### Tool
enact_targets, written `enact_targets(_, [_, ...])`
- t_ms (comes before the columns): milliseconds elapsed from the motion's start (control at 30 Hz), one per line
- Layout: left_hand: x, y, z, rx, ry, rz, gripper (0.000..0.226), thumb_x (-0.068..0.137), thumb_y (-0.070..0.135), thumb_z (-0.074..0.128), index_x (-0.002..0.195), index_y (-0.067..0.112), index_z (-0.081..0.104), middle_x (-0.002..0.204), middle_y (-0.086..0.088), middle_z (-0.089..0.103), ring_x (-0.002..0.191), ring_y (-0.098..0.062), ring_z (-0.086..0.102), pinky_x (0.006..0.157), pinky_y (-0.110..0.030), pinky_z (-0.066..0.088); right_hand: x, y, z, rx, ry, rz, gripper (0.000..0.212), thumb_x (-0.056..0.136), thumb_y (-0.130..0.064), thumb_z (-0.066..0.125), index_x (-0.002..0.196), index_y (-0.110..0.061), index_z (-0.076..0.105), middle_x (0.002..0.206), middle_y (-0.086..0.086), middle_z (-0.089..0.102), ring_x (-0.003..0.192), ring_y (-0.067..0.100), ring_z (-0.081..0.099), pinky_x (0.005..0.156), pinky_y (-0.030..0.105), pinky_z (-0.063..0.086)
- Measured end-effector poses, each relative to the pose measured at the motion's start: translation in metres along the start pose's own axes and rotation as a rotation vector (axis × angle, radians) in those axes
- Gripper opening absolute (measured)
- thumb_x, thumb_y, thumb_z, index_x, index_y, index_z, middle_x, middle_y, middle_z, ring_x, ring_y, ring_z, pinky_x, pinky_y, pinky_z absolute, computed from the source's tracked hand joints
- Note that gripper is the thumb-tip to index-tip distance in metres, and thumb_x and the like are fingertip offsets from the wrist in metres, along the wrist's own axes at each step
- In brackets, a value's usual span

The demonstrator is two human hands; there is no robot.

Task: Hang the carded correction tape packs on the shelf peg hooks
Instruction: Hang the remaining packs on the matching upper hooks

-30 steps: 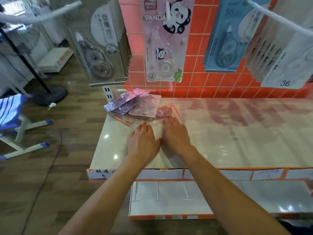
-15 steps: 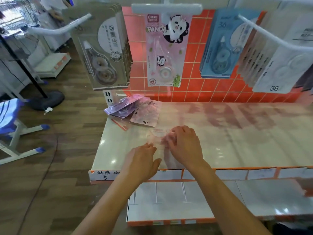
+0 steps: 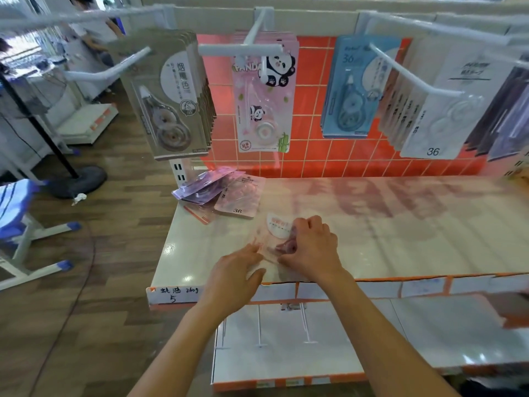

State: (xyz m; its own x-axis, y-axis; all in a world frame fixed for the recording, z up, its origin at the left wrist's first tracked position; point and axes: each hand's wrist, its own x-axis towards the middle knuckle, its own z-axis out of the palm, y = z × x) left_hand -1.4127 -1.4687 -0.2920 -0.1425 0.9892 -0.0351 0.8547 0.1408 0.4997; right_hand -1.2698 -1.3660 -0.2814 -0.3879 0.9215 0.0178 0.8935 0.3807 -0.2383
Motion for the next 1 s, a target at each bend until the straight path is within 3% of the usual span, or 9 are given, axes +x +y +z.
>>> enact_targets(167, [0.003,0.025,-0.003,-0.094,0.233,-0.039,0.031,0.091,0.027,0.061,0.121,0.02,0.064,0.129,0.006,0.057,0.118,-0.013,0.053,0.091,-0.01,0.026,-0.009,0.012,-0.016,0.439,0.294,0.129,0.065,0.068,-0.045,0.076,0.117,-0.014,0.045,0.108,0.0,0.039,0.1,0.026,0.049,0.085,0.04,0.045])
enact_targets(267, [0.004,0.051,-0.001,-0.271,0.142,-0.058,0.041,0.091,0.032,0.062,0.13,0.022,0.056,0.124,0.006,0.061,0.112,-0.012,0.058,0.1,-0.022,0.04,-0.018,0.022,-0.029,0.801,0.279,0.217,0.074,0.062,-0.039,0.084,0.121,-0.018,0.044,0.113,-0.003,0.049,0.101,0.017,0.056,0.082,0.034,0.052])
enact_targets(367, [0.005,0.08,0.001,-0.613,-0.054,-0.076,0.05,0.086,0.029,0.068,0.132,0.028,0.049,0.11,0.009,0.07,0.1,-0.006,0.066,0.095,-0.033,0.052,-0.035,0.035,-0.042,1.049,0.243,0.263,0.067,0.066,-0.035,0.084,0.117,-0.022,0.042,0.111,-0.007,0.058,0.094,0.004,0.06,0.076,0.023,0.053])
enact_targets(433, [0.005,0.093,0.008,-0.76,-0.122,-0.044,0.043,0.084,0.022,0.07,0.122,0.031,0.053,0.1,0.008,0.073,0.093,-0.007,0.069,0.09,-0.038,0.055,-0.047,0.044,-0.047,1.076,0.242,0.277,0.061,0.071,-0.035,0.081,0.117,-0.023,0.043,0.108,-0.01,0.059,0.092,-0.001,0.06,0.075,0.021,0.053])
enact_targets(567, [0.01,0.11,0.026,-0.735,-0.114,-0.013,0.03,0.073,0.023,0.072,0.098,0.035,0.061,0.093,0.008,0.073,0.089,-0.012,0.07,0.085,-0.043,0.056,-0.065,0.068,-0.047,1.126,0.252,0.366,0.047,0.076,-0.042,0.074,0.113,-0.025,0.05,0.105,-0.005,0.064,0.093,0.009,0.064,0.081,0.036,0.056])
enact_targets(667, [0.009,0.125,0.037,-0.663,-0.192,-0.022,0.03,0.065,0.035,0.068,0.093,0.033,0.061,0.09,0.005,0.072,0.088,-0.018,0.069,0.08,-0.048,0.056,-0.077,0.09,-0.049,1.205,0.299,0.394,0.028,0.085,-0.033,0.067,0.109,-0.023,0.055,0.098,0.0,0.067,0.091,0.015,0.066,0.084,0.04,0.056])
enact_targets(767, [0.0,0.14,0.049,-0.663,-0.277,-0.026,0.037,0.058,0.038,0.069,0.094,0.035,0.064,0.094,0.005,0.073,0.092,-0.019,0.069,0.085,-0.048,0.055,-0.09,0.112,-0.055,1.292,0.358,0.365,0.006,0.092,-0.023,0.061,0.097,-0.024,0.06,0.09,0.002,0.067,0.084,0.015,0.064,0.078,0.034,0.054])
enact_targets(933, [-0.015,0.171,0.072,-0.652,-0.35,-0.039,0.033,0.081,0.008,0.071,0.095,0.036,0.062,0.102,0.008,0.072,0.096,-0.01,0.069,0.091,-0.038,0.055,-0.113,0.159,-0.059,1.295,0.338,0.285,0.008,0.094,-0.012,0.057,0.093,-0.016,0.064,0.077,-0.004,0.066,0.071,0.009,0.06,0.063,0.027,0.052])
enact_targets(1000, [-0.022,0.187,0.088,-0.615,-0.378,-0.056,0.029,0.086,0.012,0.069,0.1,0.035,0.061,0.107,0.008,0.071,0.098,-0.008,0.068,0.092,-0.036,0.055,-0.127,0.183,-0.057,1.27,0.295,0.282,0.01,0.094,-0.011,0.057,0.089,-0.017,0.064,0.079,-0.002,0.068,0.073,0.009,0.062,0.064,0.027,0.053])
